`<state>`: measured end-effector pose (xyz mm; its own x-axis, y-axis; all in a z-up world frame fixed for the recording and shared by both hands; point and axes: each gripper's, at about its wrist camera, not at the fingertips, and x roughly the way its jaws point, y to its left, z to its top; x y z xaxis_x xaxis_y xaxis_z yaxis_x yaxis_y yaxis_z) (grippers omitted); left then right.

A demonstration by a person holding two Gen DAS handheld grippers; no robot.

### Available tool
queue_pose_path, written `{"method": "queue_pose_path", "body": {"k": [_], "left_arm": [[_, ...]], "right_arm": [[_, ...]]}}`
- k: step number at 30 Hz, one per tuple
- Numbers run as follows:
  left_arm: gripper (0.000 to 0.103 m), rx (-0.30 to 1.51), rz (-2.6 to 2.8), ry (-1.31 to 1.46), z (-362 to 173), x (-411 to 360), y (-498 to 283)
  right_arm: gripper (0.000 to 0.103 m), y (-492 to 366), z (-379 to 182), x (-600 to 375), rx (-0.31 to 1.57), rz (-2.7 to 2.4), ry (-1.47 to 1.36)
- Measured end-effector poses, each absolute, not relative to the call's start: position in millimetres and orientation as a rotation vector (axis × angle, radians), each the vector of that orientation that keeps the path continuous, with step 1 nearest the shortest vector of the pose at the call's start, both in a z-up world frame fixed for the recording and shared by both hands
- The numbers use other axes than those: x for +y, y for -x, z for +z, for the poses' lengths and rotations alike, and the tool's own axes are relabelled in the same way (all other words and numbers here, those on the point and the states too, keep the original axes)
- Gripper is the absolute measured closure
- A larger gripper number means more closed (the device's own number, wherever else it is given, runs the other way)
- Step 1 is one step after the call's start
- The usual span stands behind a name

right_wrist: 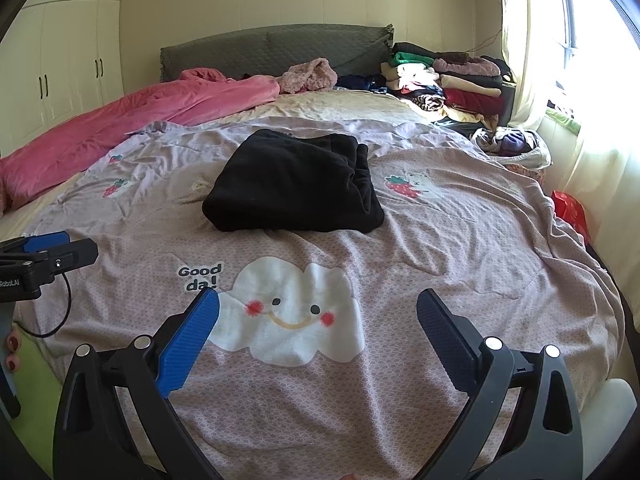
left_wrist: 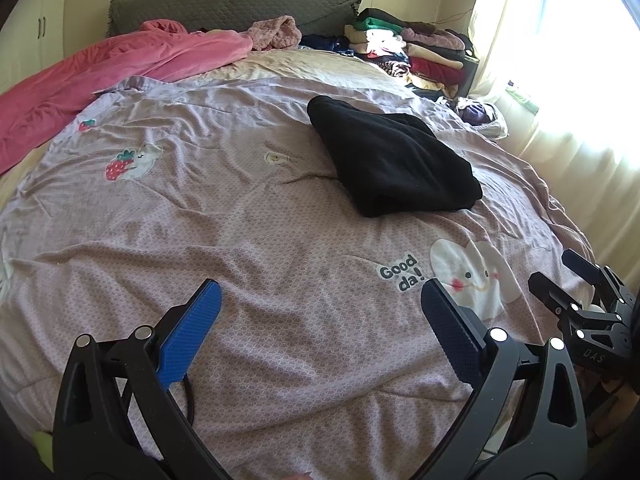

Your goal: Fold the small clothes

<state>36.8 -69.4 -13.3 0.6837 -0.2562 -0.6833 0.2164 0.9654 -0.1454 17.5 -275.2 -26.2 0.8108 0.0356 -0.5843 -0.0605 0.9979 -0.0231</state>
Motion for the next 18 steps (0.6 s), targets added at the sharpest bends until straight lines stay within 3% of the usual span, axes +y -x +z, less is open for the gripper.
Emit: {"method": "queue_pose_path", "body": {"k": [18], "left_arm": [[0.009, 0.776, -0.256, 0.056, -13.4, -67.9, -34.4]], "right_arm": [[0.004, -16.1, -24.8, -265.5, 0.622, 0.068, 0.043]]}}
